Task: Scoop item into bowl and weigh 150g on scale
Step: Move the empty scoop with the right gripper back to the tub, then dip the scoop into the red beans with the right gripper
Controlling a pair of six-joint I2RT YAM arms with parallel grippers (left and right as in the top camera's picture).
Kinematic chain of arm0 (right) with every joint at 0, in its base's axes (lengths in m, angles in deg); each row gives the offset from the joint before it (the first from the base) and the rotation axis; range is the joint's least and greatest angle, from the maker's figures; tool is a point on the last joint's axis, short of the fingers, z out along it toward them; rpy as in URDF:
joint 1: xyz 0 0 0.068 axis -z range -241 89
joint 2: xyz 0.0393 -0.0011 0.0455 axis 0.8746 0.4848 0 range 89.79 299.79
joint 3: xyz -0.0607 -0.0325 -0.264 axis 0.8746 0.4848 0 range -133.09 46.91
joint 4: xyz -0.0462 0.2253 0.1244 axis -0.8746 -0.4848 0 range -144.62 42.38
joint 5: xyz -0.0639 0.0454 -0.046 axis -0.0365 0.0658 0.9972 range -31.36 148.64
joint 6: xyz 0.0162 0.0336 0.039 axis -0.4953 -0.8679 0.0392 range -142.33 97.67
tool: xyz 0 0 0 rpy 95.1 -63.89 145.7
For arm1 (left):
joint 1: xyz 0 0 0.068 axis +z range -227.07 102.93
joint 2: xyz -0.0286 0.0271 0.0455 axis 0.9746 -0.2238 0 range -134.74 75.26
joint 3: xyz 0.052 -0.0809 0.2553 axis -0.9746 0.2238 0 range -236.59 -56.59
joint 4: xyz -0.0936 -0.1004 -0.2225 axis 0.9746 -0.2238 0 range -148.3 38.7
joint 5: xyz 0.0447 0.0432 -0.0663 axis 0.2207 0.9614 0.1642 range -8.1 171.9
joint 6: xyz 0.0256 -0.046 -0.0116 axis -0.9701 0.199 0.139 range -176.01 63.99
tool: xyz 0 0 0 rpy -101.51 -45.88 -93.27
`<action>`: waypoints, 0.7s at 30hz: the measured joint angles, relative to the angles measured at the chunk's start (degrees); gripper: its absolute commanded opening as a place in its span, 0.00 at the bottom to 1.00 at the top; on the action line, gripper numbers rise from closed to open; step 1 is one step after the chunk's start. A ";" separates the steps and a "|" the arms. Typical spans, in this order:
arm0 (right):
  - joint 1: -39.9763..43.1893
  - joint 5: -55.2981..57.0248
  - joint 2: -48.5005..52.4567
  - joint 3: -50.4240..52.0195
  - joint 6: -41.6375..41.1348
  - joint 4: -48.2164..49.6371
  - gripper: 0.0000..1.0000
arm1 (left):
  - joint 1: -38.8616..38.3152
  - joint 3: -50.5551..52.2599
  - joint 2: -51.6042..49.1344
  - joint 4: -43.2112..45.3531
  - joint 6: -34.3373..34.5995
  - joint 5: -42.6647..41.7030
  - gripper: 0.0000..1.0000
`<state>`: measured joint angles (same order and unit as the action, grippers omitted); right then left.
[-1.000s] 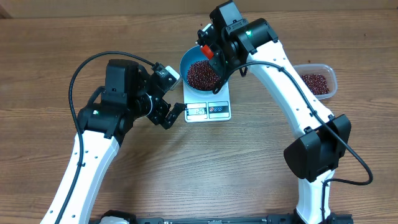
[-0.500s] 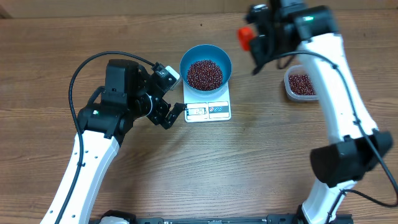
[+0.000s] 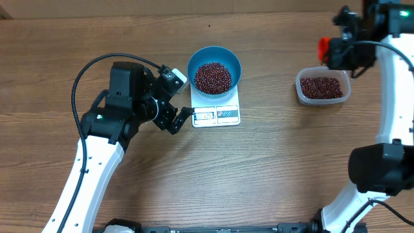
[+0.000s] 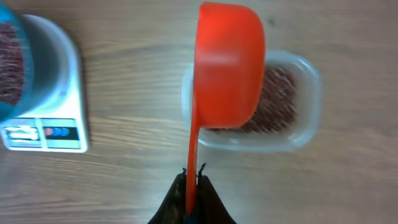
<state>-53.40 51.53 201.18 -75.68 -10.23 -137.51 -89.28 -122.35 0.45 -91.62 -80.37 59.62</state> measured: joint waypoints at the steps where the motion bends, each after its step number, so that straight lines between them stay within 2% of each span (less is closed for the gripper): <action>1: 0.83 0.39 0.00 0.00 -0.04 -0.55 0.04 | 0.00 0.00 0.00 0.00 0.00 0.00 1.00; 6: 3.98 1.86 0.68 0.44 1.09 -2.21 0.04 | 0.00 0.00 0.00 0.00 0.00 0.00 1.00; 13: 4.79 3.58 2.14 6.12 2.51 -2.34 0.04 | 0.00 0.00 0.00 0.00 0.00 0.00 1.00; 21: 4.81 4.55 4.61 12.79 2.95 3.43 0.04 | 0.00 0.00 0.00 0.00 0.00 0.00 1.00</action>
<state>-48.60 56.07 205.79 -62.89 -7.28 -134.08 -89.28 -122.35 0.45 -91.62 -80.37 59.62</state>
